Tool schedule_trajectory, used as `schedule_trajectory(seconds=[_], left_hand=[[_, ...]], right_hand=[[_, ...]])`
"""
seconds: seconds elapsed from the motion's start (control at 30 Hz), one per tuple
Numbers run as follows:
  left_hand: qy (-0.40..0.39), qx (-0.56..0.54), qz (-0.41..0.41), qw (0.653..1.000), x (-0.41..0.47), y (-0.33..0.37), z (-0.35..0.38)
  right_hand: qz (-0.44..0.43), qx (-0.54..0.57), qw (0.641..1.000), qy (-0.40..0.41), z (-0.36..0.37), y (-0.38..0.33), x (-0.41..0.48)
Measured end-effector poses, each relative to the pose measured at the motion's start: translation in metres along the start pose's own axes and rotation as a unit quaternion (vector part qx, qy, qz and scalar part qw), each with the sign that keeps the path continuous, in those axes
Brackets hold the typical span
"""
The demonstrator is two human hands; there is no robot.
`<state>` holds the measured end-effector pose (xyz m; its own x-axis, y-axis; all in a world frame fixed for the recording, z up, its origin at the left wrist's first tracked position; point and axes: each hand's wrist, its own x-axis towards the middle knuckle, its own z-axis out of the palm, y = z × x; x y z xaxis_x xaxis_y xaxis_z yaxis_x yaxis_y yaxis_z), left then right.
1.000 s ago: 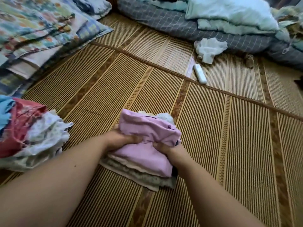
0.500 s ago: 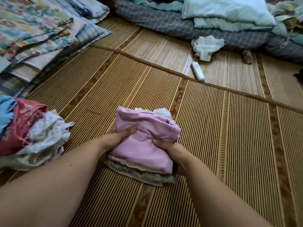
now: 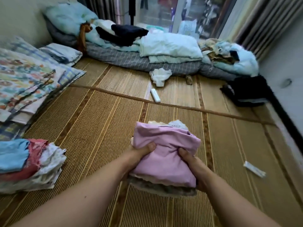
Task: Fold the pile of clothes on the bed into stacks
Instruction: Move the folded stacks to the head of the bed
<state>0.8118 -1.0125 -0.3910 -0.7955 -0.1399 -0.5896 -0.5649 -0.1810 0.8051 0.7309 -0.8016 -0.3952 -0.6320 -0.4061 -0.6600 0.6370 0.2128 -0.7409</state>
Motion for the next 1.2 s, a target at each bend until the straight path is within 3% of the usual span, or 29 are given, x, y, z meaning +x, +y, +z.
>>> schedule_trajectory(seconds=[0.3, 0.5, 0.6, 0.87, 1.2], left_hand=[[-0.156, 0.04, 0.005, 0.987, -0.155, 0.085, 0.204], [-0.228, 0.129, 0.028, 0.965, -0.227, 0.09, 0.339], [-0.247, 0.149, 0.048, 0.956, -0.253, 0.076, 0.409], [-0.244, 0.096, 0.024, 0.965, -0.309, 0.025, 0.597], [-0.206, 0.08, 0.014, 0.975, -0.282, 0.042, 0.699]], right_hand=[[-0.042, 0.085, 0.986, 0.137, -0.128, -0.026, -0.268], [-0.129, 0.142, 0.965, 0.176, -0.221, 0.013, -0.398], [-0.115, 0.12, 0.966, 0.199, -0.271, 0.038, -0.447], [-0.096, 0.11, 0.964, 0.221, -0.444, 0.079, -0.553], [-0.08, 0.084, 0.969, 0.216, -0.547, 0.054, -0.55]])
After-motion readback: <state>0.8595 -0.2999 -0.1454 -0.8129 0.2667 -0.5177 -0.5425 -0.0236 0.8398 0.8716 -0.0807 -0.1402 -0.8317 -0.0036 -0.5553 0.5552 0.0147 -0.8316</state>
